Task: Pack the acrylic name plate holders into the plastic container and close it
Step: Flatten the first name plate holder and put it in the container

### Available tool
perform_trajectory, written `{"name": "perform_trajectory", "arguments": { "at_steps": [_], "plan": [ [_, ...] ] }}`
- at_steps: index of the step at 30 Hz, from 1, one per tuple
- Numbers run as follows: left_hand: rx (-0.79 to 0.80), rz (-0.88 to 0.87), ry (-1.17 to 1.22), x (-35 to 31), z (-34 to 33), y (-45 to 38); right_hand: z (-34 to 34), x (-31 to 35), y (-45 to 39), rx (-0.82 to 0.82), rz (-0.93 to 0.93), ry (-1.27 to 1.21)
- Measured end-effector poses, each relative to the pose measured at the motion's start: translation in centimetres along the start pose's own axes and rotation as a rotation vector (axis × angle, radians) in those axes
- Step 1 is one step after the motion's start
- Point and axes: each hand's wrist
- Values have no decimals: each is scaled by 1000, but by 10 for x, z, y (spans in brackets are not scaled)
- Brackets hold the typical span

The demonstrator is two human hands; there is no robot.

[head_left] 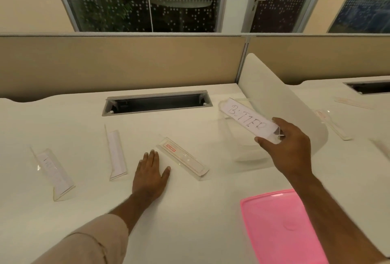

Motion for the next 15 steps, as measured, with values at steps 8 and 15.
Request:
{"name": "perform_trajectory", "arguments": {
  "at_steps": [8, 15],
  "plan": [
    [-16, -4, -53, 2, -11, -9, -29, -18, -27, 30, 43, 251],
    [-19, -7, -62, 5, -16, -9, -69, -21, -37, 80, 22, 292]
  ]
}}
Point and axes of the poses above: each hand's wrist, its own y-axis away from the middle knuckle, its own z-axis out of the back of the hand, x = y × z, and after that the axes turned 7 degrees about -x, right-handed
